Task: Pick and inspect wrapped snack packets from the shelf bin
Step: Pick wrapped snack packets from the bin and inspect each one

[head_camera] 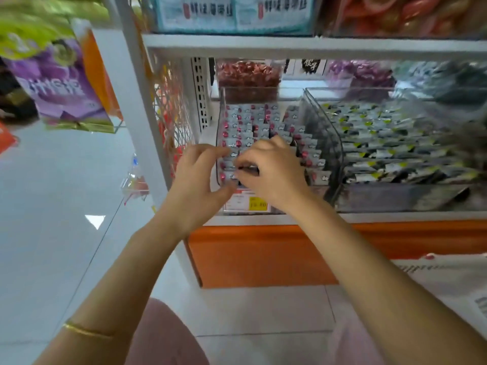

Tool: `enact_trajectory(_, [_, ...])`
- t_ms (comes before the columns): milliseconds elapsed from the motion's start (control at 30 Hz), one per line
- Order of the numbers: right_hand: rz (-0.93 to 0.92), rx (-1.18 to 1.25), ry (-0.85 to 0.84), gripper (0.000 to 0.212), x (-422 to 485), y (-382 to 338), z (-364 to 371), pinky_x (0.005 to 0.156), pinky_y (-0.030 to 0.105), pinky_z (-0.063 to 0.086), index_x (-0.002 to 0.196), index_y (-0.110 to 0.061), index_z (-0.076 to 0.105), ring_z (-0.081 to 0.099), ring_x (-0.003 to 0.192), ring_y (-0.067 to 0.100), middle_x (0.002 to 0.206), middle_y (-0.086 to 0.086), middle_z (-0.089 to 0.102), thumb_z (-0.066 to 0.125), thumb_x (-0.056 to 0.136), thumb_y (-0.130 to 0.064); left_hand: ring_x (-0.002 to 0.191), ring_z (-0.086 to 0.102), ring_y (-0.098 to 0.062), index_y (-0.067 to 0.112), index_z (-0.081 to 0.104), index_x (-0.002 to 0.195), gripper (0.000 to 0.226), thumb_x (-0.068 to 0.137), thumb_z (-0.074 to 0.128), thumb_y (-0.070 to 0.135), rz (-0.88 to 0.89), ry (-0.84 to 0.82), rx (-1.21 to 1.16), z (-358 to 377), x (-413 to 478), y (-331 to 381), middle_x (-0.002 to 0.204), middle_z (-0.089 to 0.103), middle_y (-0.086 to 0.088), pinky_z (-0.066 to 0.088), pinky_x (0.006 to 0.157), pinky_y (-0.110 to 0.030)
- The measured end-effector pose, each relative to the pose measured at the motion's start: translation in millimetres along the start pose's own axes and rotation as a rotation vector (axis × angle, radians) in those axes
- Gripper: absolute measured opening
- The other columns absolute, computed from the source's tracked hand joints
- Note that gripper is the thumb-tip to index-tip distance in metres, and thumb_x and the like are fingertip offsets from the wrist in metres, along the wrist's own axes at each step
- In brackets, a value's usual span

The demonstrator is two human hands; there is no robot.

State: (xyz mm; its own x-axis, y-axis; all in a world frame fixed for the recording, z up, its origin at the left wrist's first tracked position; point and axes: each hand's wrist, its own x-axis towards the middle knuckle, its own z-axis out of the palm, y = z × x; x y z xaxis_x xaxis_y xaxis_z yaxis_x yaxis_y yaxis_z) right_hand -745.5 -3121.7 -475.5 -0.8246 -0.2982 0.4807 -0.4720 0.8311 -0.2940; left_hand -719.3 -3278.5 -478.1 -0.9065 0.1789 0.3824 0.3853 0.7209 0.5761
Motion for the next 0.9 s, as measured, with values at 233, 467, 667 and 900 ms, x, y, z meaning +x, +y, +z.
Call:
enact_trajectory(233, [-0.014, -0.212, -0.055, 0.02, 14, -9, 13, 0.072, 0.029, 0.021, 0.097, -0.028, 0.072, 0.031, 0.092, 0.012, 0.096, -0.006, 0.058, 0.063, 0.085, -0.042, 0.123, 0.04, -0.026, 0.014, 0.047, 0.133, 0.048, 0.087, 0.059, 0.011, 0.046, 0.048, 0.048, -11, 1, 5, 0.132, 0.04, -0.008, 0.04, 0.103, -0.043])
enact_trajectory(467, [0.059, 0.312, 0.15, 0.006, 17, -15, -15, 0.073, 0.03, 0.046, 0.081, -0.015, 0.068, 0.054, 0.077, 0.01, 0.077, -0.011, 0.057, 0.065, 0.085, -0.018, 0.102, 0.047, -0.008, 0.018, 0.045, 0.135, 0.049, 0.088, 0.061, 0.019, 0.014, 0.158, -0.092, -20, -6, -5, 0.121, 0.038, 0.004, 0.042, 0.073, -0.004])
enact_trajectory(667, [0.129, 0.713, 0.391, 0.015, -7, -24, -45, 0.052, 0.021, 0.047, 0.077, -0.023, 0.059, 0.06, 0.06, 0.008, 0.075, -0.003, 0.064, 0.061, 0.088, -0.013, 0.099, 0.047, -0.002, 0.025, 0.044, 0.134, 0.064, 0.077, 0.052, 0.053, 0.048, 0.081, -0.151, -18, -12, 5, 0.121, 0.038, 0.008, 0.041, 0.075, -0.005])
enact_trajectory(900, [0.473, 1.325, 0.19, 0.01, -39, -6, -40, 0.051, 0.024, 0.053, 0.081, -0.006, 0.063, 0.065, 0.057, 0.017, 0.068, 0.006, 0.069, 0.057, 0.089, -0.007, 0.086, 0.056, -0.002, 0.034, 0.06, 0.095, 0.029, 0.074, 0.051, 0.052, -0.033, -0.022, -0.341, -21, -24, 7, 0.09, 0.06, 0.018, 0.046, 0.065, -0.014])
